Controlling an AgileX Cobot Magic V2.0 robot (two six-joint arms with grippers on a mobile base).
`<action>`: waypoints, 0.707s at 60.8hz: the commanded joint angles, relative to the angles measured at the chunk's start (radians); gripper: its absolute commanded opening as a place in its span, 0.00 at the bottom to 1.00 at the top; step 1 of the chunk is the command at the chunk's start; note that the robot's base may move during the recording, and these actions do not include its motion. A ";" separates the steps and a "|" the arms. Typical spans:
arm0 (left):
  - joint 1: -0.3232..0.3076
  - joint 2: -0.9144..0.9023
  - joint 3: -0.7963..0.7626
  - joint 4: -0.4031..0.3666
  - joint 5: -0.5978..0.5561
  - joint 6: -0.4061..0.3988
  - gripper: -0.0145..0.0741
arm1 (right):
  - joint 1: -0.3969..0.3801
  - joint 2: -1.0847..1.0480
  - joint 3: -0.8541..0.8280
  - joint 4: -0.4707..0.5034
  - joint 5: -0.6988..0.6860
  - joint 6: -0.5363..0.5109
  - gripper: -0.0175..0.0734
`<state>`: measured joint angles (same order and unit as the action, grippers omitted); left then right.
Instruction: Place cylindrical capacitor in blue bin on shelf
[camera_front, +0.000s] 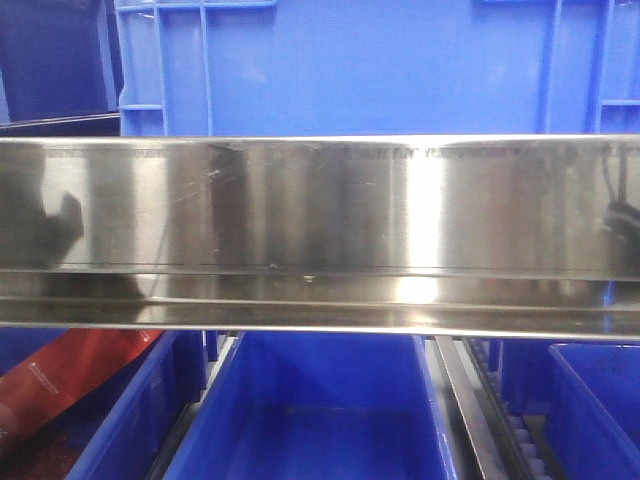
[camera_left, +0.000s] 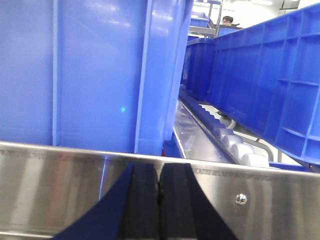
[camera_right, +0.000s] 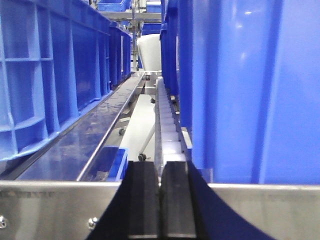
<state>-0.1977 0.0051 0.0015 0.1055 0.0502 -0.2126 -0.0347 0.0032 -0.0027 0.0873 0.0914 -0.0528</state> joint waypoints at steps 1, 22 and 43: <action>0.005 -0.005 -0.001 -0.006 -0.016 0.000 0.04 | -0.005 -0.003 0.003 -0.007 0.008 0.003 0.07; 0.005 -0.005 -0.001 -0.006 -0.016 0.000 0.04 | -0.005 -0.003 0.003 -0.007 0.013 0.003 0.07; 0.005 -0.005 -0.001 -0.006 -0.016 0.000 0.04 | -0.005 -0.003 0.003 -0.007 0.013 0.003 0.07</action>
<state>-0.1977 0.0051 0.0015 0.1055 0.0502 -0.2126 -0.0347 0.0032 -0.0027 0.0855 0.1133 -0.0528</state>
